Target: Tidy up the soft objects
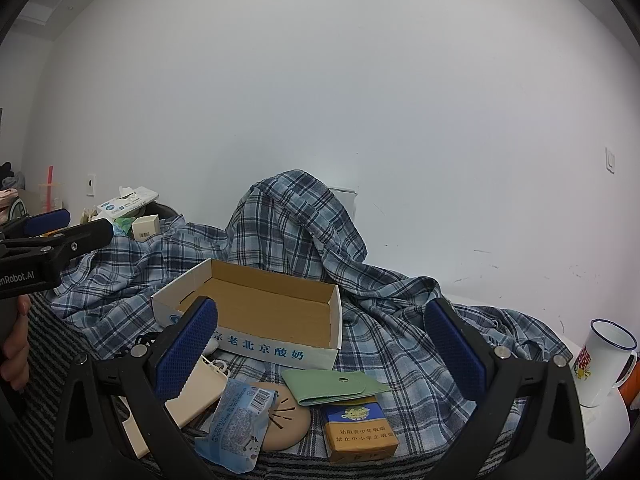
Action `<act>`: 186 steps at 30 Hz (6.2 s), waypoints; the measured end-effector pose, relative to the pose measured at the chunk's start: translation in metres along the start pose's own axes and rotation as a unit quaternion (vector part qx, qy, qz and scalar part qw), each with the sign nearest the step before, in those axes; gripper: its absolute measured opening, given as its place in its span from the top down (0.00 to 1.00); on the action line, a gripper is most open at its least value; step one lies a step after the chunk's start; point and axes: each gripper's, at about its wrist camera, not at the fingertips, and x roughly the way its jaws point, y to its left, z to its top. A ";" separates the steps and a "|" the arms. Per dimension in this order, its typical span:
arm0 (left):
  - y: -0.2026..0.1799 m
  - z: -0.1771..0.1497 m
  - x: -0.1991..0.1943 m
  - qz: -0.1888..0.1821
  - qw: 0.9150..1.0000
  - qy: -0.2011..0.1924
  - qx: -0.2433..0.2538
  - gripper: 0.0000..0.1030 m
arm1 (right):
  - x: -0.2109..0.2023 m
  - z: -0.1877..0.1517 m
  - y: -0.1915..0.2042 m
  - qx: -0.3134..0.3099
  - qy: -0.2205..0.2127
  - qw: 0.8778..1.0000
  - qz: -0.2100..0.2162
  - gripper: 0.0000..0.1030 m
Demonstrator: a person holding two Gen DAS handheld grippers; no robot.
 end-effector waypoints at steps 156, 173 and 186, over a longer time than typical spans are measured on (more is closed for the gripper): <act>-0.042 -0.027 0.021 -0.053 0.969 0.235 0.048 0.27 | -0.019 0.006 -0.016 0.077 0.110 0.989 -0.055 0.00; -0.015 -0.041 0.028 -0.027 0.972 0.235 -0.006 0.37 | 0.008 -0.018 0.022 0.051 0.169 0.984 0.003 0.00; -0.012 -0.046 0.037 -0.023 0.965 0.260 -0.019 0.45 | 0.033 -0.029 0.031 0.058 0.242 0.968 0.041 0.09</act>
